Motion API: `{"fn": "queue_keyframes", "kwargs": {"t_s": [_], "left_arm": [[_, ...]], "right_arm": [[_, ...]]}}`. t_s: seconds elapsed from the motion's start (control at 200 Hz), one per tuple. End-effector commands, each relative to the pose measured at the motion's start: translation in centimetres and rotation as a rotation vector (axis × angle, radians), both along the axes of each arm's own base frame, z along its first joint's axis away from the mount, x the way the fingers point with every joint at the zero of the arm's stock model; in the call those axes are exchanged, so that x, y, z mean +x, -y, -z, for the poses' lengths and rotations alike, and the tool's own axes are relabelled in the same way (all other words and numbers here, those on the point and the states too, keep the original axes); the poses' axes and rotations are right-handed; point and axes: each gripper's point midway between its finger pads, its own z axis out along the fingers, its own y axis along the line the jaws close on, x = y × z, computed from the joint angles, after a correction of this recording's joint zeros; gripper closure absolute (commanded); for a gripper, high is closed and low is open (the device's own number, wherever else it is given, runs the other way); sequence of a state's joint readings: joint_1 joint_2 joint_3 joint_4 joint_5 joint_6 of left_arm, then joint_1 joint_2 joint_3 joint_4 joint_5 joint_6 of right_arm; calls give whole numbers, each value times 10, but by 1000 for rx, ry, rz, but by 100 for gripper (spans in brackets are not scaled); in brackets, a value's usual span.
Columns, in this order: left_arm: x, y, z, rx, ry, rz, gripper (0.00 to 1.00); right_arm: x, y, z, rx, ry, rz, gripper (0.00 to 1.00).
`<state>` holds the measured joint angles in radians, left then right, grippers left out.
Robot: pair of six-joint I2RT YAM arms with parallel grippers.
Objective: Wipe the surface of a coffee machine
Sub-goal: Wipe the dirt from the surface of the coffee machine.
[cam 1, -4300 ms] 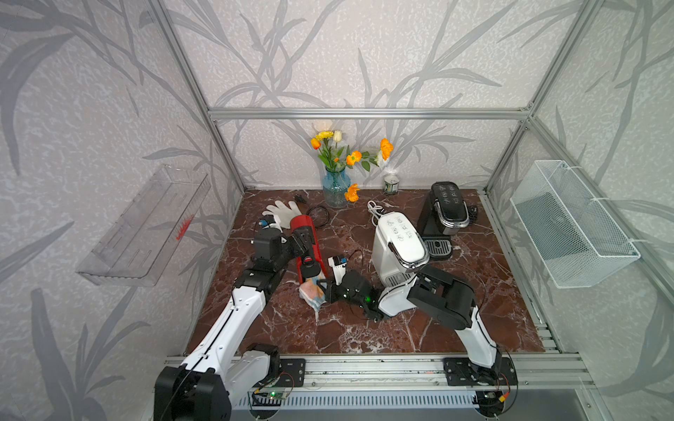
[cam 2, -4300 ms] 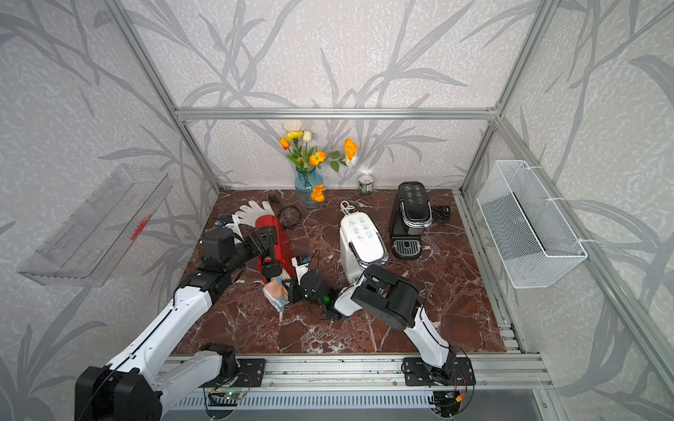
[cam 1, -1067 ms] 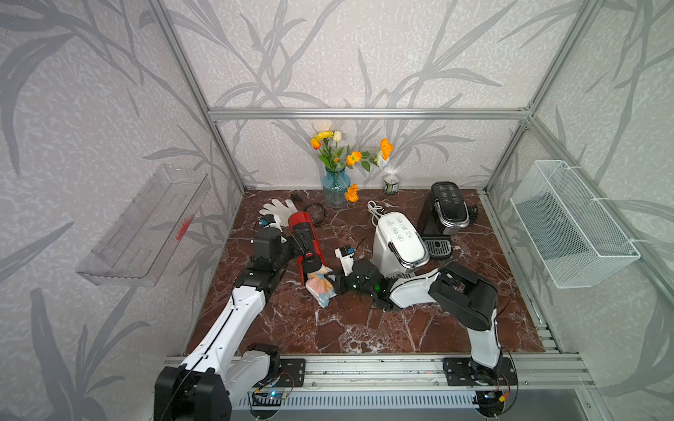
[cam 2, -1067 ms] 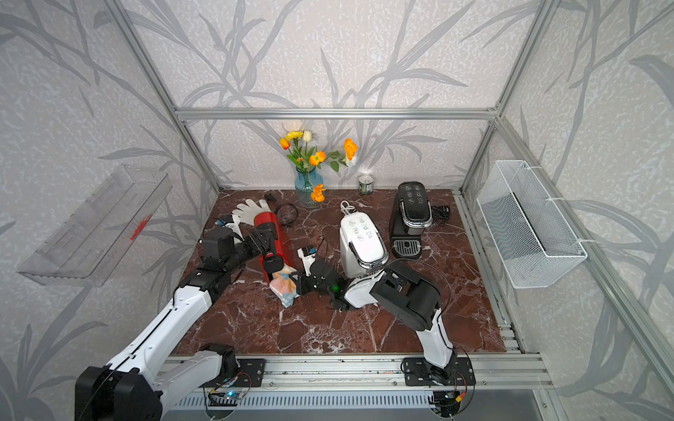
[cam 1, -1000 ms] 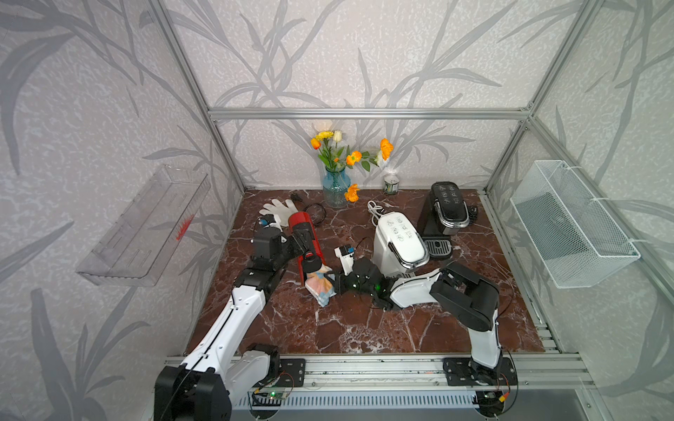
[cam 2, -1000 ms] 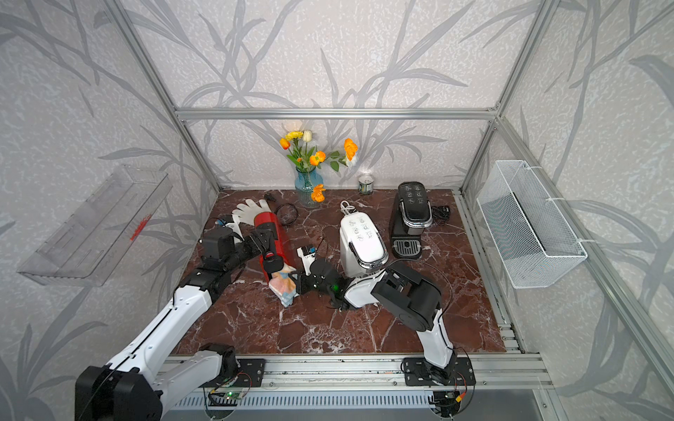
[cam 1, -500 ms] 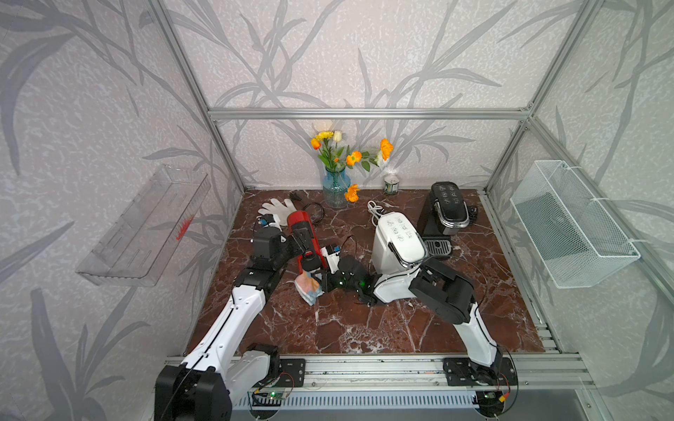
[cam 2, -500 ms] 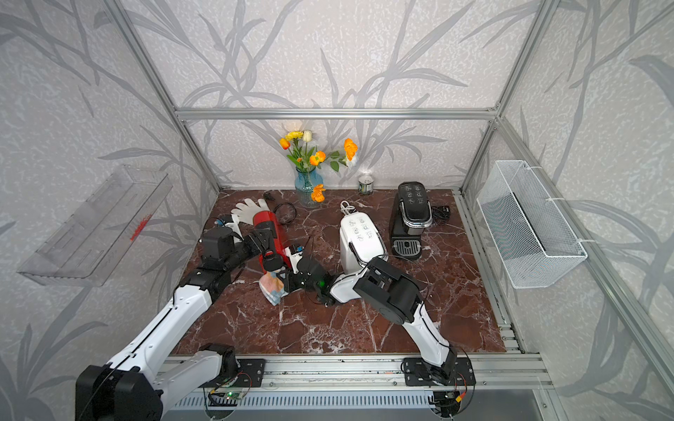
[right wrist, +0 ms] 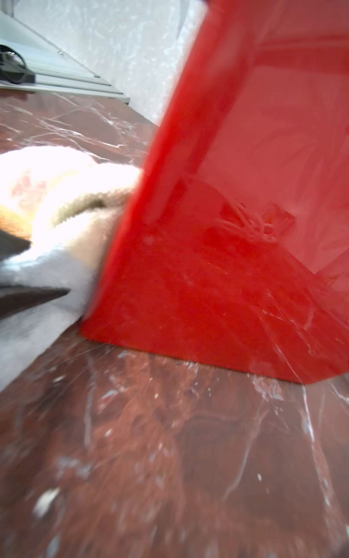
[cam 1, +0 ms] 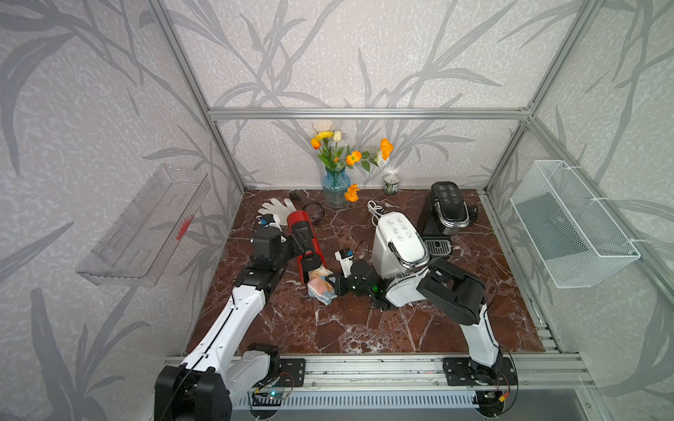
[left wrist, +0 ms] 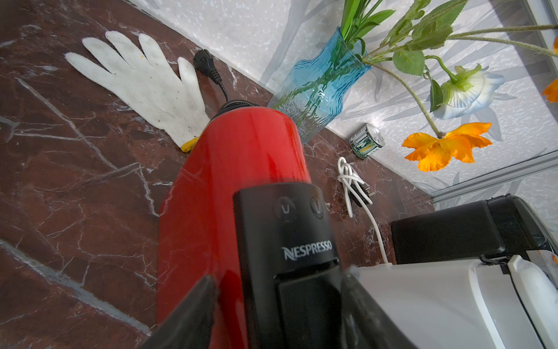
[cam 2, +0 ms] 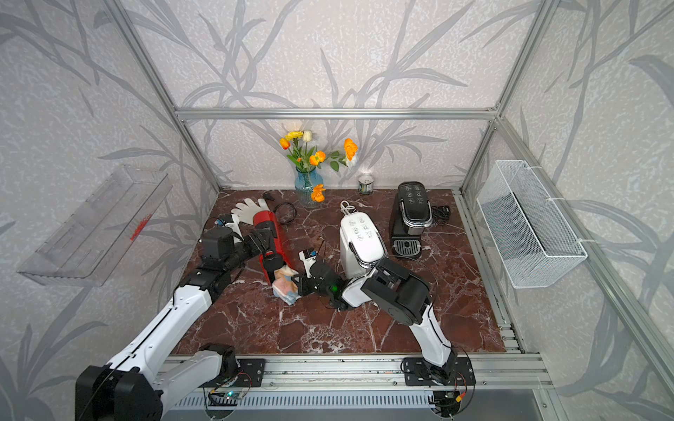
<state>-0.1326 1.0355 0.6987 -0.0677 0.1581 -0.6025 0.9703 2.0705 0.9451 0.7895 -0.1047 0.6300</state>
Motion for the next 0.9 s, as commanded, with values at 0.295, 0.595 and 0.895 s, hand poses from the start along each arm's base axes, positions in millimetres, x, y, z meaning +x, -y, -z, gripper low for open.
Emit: {"fn": "queue_keyframes", "kwargs": {"t_s": [0.295,0.595,0.895], "left_arm": [[-24,6,43,21,-174,48,36],[-24,7,42,7,-156,49,36],[-31,1,33,22,-154,24,34]], "right_arm": [[17,69,-35,-134,114,166,100],[40,69,-57,-219,207,214,100],[48,-15,-38,-150,131,33,100]]}}
